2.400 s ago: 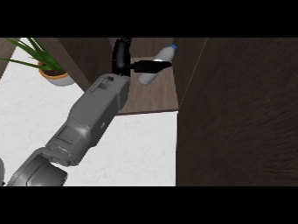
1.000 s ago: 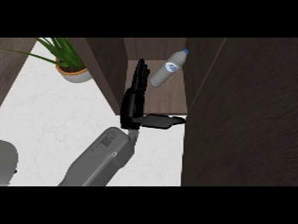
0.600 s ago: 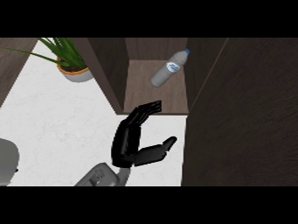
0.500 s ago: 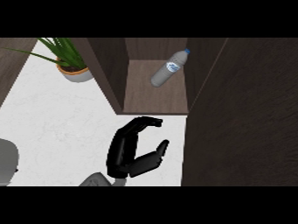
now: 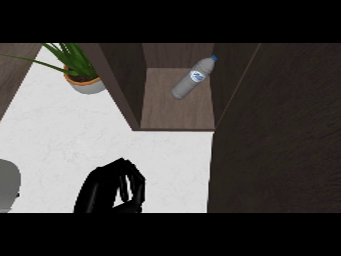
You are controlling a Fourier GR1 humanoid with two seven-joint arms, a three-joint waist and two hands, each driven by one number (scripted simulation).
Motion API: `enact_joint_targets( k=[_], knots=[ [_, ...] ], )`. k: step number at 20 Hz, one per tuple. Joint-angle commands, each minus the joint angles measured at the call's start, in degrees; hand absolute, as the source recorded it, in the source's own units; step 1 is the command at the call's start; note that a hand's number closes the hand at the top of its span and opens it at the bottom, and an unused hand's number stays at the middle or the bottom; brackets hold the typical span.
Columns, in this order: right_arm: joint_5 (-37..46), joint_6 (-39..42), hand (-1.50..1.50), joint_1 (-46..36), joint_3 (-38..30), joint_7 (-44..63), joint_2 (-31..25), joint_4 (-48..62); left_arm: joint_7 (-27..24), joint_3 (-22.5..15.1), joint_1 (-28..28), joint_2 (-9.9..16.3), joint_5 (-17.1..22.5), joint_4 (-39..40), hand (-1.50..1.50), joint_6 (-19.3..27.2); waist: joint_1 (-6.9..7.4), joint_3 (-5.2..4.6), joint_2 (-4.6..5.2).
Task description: Pick up the bottled water, place it into the cabinet and close the cabinet
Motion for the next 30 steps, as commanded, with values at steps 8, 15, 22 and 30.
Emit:
enact_joint_targets(
  k=[8, 15, 22, 30],
  knots=[
    [8.2, 3.5, 1.50, 1.2, 6.6, 2.1, -0.1, -15.9, -1.9, 10.7, 9.6, 14.6, 6.1, -10.4, 1.50, -7.4, -0.07, -0.15, -0.41],
    [9.6, 5.0, 1.50, 0.6, 9.8, 2.8, -2.7, -18.2, -4.1, 17.4, 14.8, 19.8, 11.0, -11.5, -1.50, -12.8, -0.28, -0.37, -0.69],
    [11.7, 4.5, 1.50, -4.0, 16.0, 6.0, -5.2, -18.5, -3.9, 23.1, 18.3, 24.4, 15.1, -13.5, -1.50, -16.5, 0.74, -0.65, -0.83],
    [14.1, 2.3, 1.50, -13.8, 23.7, 10.4, -6.9, -16.9, -4.1, 26.9, 22.5, 27.5, 18.7, -14.8, -1.50, -20.5, 2.23, -1.02, -1.27]
  ],
)
